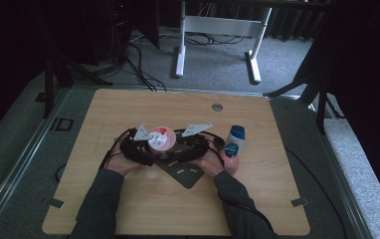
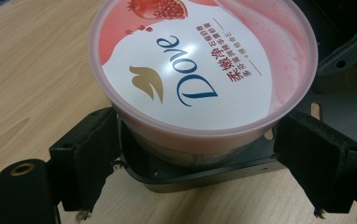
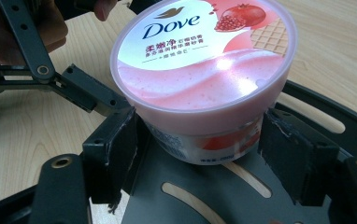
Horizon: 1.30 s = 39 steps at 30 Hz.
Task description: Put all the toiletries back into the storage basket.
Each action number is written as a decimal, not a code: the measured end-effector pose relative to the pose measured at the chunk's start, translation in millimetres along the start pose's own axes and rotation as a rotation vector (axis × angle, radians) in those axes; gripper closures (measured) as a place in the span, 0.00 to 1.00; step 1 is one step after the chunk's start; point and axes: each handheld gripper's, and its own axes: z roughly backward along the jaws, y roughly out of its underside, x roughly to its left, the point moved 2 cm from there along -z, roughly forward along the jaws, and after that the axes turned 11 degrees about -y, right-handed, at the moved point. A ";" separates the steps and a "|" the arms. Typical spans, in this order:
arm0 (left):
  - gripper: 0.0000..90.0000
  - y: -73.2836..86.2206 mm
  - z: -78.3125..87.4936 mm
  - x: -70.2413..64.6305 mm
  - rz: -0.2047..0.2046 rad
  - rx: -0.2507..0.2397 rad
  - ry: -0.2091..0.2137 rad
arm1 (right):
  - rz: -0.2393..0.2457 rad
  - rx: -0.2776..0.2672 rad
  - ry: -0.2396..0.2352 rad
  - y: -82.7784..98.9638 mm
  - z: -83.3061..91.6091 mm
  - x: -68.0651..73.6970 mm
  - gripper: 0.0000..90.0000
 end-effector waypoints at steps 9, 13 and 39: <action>0.17 2.3 -6.7 0.0 -0.001 0.025 -0.001 | -0.019 0.017 0.005 3.3 -5.2 -3.3 0.31; 0.17 2.8 -8.7 -0.8 -0.009 0.034 -0.009 | -0.032 0.026 0.006 4.4 -6.9 -3.9 0.31; 0.19 12.3 -16.9 -0.9 0.071 0.044 0.014 | -0.073 0.088 0.044 11.7 -14.4 -4.6 0.37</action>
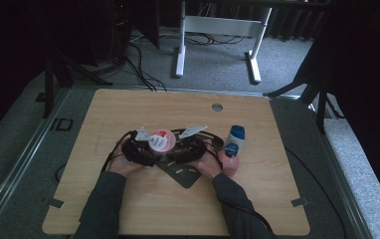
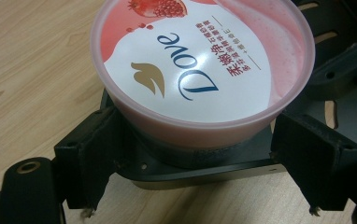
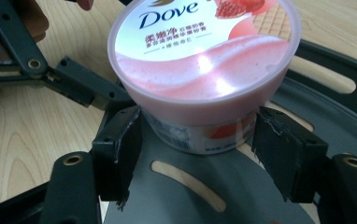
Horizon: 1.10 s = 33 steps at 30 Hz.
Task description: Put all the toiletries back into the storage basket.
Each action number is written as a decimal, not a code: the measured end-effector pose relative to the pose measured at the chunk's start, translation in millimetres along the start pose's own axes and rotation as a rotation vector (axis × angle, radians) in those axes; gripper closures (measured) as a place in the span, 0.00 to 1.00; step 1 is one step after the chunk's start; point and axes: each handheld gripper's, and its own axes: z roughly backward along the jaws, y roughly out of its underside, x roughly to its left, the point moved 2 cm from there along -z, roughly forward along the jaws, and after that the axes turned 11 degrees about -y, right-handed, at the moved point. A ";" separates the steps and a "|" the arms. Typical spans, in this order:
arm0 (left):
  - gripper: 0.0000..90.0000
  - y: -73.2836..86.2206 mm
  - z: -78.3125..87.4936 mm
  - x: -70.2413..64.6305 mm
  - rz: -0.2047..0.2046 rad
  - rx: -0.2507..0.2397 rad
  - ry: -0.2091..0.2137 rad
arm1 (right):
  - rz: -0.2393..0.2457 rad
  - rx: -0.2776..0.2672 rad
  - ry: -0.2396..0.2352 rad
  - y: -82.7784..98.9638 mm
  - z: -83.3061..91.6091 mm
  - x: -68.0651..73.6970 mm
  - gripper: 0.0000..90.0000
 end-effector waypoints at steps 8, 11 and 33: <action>0.19 -1.3 1.2 0.4 0.002 0.023 0.000 | 0.003 0.028 0.037 6.0 -3.3 1.3 0.37; 0.19 -2.4 1.4 0.6 0.005 0.035 0.003 | -0.008 0.025 0.038 7.4 -3.7 -0.3 0.38; 0.32 -5.4 10.1 3.1 0.018 -0.002 0.009 | -0.017 0.024 0.051 9.3 -4.1 -1.4 0.37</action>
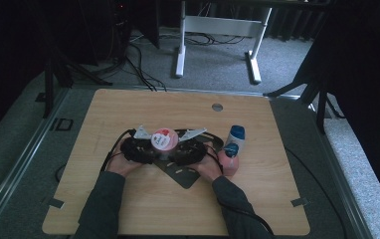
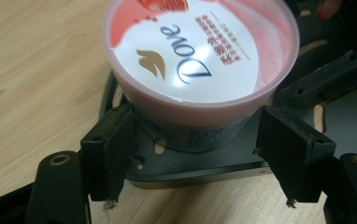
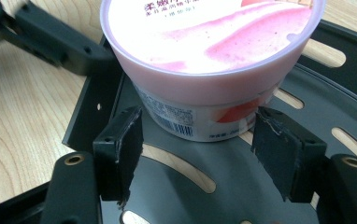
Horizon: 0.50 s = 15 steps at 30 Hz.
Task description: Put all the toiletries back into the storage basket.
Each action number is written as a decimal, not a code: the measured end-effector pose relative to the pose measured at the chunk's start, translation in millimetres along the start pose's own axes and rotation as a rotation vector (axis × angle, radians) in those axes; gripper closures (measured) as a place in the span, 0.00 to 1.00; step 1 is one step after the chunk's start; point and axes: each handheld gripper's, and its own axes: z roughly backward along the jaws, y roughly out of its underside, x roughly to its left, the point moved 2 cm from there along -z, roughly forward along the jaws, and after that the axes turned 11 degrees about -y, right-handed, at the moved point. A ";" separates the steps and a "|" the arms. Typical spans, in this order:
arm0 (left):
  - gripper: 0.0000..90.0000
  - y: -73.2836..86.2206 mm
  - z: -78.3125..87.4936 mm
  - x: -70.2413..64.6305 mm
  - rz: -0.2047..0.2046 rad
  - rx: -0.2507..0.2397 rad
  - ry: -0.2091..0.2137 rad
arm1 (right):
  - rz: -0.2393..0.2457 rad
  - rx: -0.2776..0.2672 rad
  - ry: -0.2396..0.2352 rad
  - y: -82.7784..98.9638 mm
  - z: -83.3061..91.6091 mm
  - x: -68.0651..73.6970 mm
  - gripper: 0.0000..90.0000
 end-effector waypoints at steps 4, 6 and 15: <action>0.32 0.3 9.5 3.6 0.001 -0.020 -0.026 | -0.004 -0.014 0.003 -0.2 3.8 2.3 0.38; 0.34 2.2 12.1 6.0 0.009 -0.030 -0.039 | -0.006 -0.018 0.014 -0.8 6.2 3.7 0.40; 0.50 12.6 18.2 18.9 0.082 -0.062 -0.090 | 0.011 -0.011 0.074 0.2 8.1 8.3 0.55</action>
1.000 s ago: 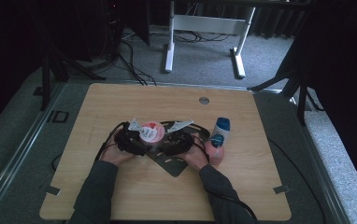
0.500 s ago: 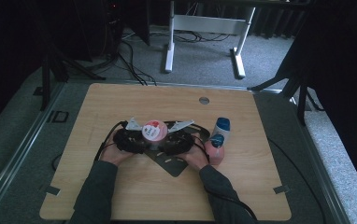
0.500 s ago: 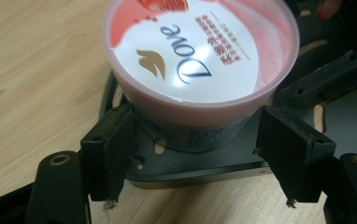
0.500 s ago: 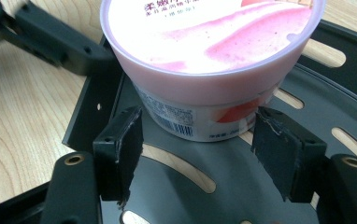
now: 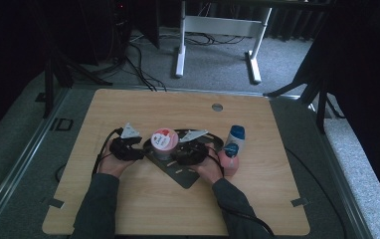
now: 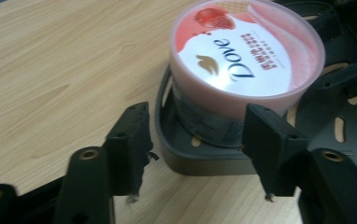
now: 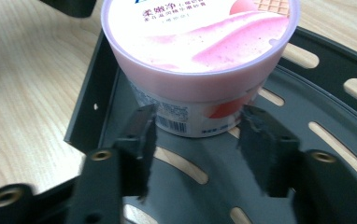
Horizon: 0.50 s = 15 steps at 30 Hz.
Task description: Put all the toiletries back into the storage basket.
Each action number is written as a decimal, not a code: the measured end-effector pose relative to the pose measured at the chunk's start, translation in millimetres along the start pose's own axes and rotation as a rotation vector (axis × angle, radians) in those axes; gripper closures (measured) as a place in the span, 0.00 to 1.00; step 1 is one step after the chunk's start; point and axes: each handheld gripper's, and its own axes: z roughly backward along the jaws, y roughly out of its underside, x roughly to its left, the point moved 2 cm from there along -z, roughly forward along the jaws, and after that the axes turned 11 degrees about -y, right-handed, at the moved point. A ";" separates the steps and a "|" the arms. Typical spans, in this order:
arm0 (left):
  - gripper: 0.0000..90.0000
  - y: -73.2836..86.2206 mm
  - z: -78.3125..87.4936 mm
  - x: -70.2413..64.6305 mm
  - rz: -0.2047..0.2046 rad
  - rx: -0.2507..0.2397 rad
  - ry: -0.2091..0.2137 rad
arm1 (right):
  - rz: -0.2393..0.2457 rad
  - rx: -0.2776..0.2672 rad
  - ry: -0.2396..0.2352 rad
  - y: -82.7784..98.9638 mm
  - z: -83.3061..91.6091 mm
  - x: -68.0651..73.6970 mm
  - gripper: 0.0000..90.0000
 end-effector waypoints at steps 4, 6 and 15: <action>0.58 4.4 -0.2 4.1 0.019 0.002 -0.019 | -0.005 -0.003 0.016 1.3 -1.2 0.7 0.63; 0.62 6.2 0.5 6.2 0.031 -0.004 -0.022 | 0.003 0.005 0.025 1.9 -1.1 1.6 0.67; 0.79 12.0 0.2 17.2 0.089 0.019 -0.081 | 0.002 0.010 0.057 2.7 1.3 3.2 0.89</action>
